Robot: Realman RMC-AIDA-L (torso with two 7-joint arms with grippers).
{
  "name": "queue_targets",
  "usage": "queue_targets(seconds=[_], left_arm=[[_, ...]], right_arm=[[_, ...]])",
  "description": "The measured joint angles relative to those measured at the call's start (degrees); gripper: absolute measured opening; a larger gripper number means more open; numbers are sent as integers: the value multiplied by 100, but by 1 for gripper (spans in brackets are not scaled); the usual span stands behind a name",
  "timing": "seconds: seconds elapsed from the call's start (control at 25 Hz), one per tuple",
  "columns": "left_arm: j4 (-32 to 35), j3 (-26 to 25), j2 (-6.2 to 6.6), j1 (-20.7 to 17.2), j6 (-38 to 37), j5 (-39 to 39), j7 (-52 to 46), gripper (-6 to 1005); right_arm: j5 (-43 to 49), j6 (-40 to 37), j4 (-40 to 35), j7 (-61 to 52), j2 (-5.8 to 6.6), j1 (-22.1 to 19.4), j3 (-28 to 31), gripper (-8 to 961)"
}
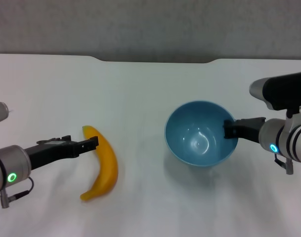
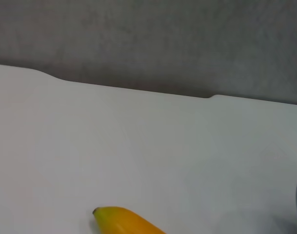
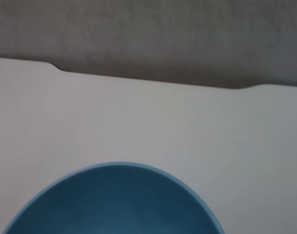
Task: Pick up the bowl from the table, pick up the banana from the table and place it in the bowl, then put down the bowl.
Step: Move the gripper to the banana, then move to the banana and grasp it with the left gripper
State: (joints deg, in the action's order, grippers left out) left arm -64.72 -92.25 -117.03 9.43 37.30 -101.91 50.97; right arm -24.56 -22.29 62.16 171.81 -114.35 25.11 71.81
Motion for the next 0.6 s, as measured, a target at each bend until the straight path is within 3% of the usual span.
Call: queue_targets(seconds=[0.32,0.6], left_arm=[[-10,865,-4,-37,-1257,-281,-1150,910],[51,1046,-3,96,-1483,-1669,-2969,907]], right_arm=[[136,14,208,1,-13,-144,15,40],[136,13,287,1,-16,-166,42,43]])
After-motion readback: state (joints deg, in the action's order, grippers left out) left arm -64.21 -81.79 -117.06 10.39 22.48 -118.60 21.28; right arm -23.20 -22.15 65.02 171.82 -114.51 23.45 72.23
